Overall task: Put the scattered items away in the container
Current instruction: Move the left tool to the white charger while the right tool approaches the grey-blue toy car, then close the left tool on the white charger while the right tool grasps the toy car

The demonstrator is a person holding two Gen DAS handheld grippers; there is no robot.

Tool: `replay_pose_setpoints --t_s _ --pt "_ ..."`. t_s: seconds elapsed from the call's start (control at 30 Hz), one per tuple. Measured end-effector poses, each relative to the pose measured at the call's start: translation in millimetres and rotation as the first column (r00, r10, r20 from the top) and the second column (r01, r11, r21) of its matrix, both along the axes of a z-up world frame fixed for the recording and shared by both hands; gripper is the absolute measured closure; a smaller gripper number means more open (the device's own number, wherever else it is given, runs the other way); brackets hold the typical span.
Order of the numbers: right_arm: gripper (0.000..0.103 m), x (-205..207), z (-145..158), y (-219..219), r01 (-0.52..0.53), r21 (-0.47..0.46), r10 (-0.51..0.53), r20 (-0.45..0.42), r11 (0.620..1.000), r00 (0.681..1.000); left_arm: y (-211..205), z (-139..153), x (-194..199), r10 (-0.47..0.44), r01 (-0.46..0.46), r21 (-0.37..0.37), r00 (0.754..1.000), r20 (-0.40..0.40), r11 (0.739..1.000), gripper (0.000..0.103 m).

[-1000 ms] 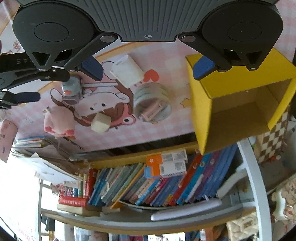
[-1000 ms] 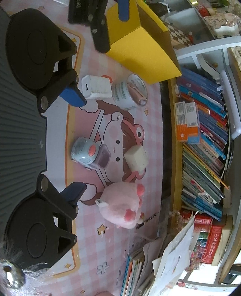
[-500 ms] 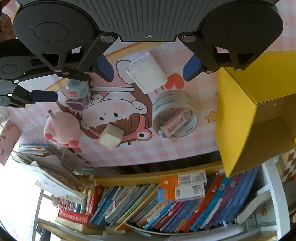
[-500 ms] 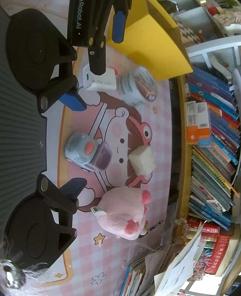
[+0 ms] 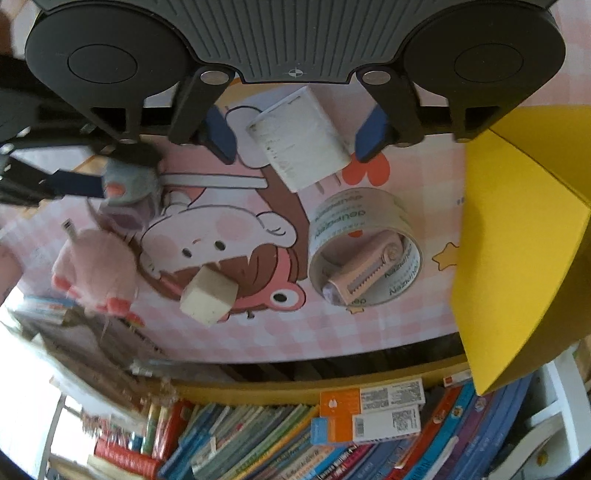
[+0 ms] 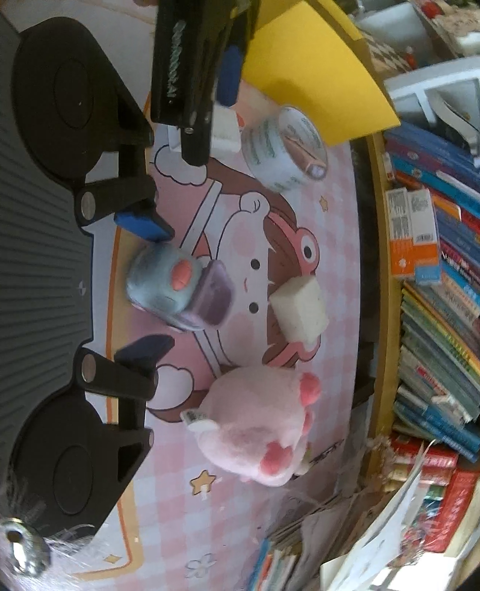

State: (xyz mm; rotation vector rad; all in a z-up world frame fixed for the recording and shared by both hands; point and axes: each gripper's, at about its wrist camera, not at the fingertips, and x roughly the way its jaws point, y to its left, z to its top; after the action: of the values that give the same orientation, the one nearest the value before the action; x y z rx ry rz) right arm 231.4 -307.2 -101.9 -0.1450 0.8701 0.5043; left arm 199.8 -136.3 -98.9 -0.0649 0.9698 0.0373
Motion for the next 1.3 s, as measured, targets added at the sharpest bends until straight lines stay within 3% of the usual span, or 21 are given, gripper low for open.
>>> replay_pose_setpoints --t_s 0.3,0.43,0.8,1.03,1.3 --pt "0.054 2.6 -2.9 5.9 -0.004 -0.018 0.004 0.010 1.000 1.000 -0.9 -2.7 -0.7 -0.007 0.007 0.014 1.000 0.003 1.000 0.044" --pt "0.060 4.9 -5.4 6.7 -0.008 -0.017 0.008 -0.006 1.000 1.000 1.0 -3.5 -1.0 -0.010 0.010 0.003 1.000 0.006 1.000 0.045" --pt "0.061 -4.8 2.8 -2.2 0.008 0.019 -0.007 -0.011 1.000 1.000 0.1 3.2 -11.8 -0.066 0.065 -0.048 0.998 -0.016 0.997 0.057" --pt "0.062 -14.0 8.7 -5.6 0.000 0.050 0.001 -0.026 0.999 1.000 -7.0 19.5 -28.4 -0.114 0.114 -0.021 0.993 0.028 0.993 0.059" --pt "0.062 -30.2 21.6 -4.8 -0.025 0.055 0.025 -0.005 0.998 1.000 -0.1 34.5 -50.7 -0.098 0.101 -0.042 0.993 0.067 0.994 0.060"
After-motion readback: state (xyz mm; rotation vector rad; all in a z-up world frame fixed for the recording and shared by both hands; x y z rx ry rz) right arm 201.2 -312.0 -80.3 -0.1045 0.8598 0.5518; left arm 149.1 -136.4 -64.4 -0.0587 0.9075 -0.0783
